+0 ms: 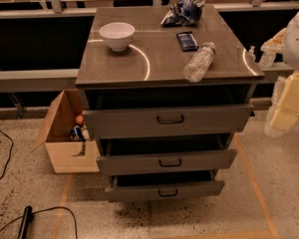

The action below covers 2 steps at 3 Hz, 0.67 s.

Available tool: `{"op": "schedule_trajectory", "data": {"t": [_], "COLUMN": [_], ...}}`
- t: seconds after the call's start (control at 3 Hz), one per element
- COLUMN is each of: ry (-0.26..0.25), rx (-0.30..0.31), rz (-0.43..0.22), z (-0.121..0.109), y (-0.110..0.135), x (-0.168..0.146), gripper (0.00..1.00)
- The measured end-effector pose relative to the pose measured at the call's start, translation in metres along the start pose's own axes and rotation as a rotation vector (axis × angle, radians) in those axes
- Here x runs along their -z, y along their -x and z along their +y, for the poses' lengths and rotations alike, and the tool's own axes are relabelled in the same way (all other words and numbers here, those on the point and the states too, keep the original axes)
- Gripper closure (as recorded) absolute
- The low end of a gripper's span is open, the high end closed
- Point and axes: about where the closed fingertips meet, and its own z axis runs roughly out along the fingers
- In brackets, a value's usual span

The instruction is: Open middle drawer

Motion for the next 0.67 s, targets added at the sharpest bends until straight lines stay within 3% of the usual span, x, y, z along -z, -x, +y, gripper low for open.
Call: {"op": "schedule_trajectory", "data": {"t": [0.33,0.67], "ry": [0.0,-0.015], "rx": [0.0,0.047], "rz": [0.0,-0.026], "z": [0.0,0.0056], "y": [0.0,0.0071], "x": [0.0,-0.0049], "gripper": [0.0,0.0]}}
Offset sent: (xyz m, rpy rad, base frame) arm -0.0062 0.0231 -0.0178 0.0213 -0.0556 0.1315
